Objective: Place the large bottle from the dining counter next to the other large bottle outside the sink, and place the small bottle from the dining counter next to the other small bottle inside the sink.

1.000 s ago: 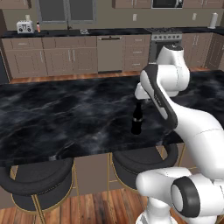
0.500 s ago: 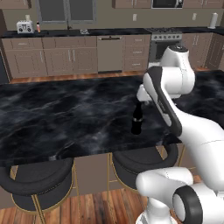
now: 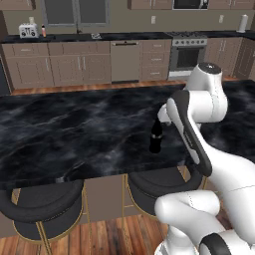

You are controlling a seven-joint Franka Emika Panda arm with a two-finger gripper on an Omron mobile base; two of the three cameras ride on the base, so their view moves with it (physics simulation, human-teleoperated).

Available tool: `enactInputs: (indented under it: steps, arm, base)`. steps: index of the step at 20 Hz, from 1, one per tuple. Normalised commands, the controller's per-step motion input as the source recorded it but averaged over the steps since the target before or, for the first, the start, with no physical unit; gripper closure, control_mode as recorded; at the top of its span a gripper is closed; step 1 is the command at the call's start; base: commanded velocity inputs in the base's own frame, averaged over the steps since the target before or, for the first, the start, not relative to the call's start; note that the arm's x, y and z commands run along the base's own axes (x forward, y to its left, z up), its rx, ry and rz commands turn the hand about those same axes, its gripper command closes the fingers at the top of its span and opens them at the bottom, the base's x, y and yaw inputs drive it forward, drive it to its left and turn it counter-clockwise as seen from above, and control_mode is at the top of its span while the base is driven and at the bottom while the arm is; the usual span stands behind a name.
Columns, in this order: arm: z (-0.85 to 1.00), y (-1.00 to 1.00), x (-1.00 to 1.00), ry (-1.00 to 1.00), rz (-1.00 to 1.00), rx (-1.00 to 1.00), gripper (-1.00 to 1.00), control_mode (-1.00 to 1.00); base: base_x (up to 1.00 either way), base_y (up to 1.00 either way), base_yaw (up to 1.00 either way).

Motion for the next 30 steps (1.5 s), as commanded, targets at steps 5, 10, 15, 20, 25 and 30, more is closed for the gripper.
enactInputs:
  steps: [5, 10, 15, 20, 25, 30]
  arm:
    - [-0.20, 0.00, -0.13, -0.12, 0.00, -0.03, -1.00, -1.00]
    - [-0.12, 0.00, -0.01, -0.02, 0.00, 0.00, -1.00, -1.00]
    - [-0.17, 0.00, 0.00, 0.00, 0.00, 0.00, -1.00, -1.00]
    - [-0.18, 0.00, 0.00, 0.00, 0.00, 0.00, -1.00, -1.00]
    - [-0.13, -0.04, 0.00, -0.01, 0.00, 0.00, -1.00, -1.00]
    - [-0.08, -0.07, 0.00, -0.04, 0.00, 0.00, -1.00, -1.00]
  base:
    - [0.00, 0.00, 0.00]
    - [0.00, 0.00, 0.00]
    - [0.00, 0.00, 0.00]
    - [0.00, 0.00, 0.00]
    - [0.00, 0.00, 0.00]
    - [0.00, 0.00, 0.00]
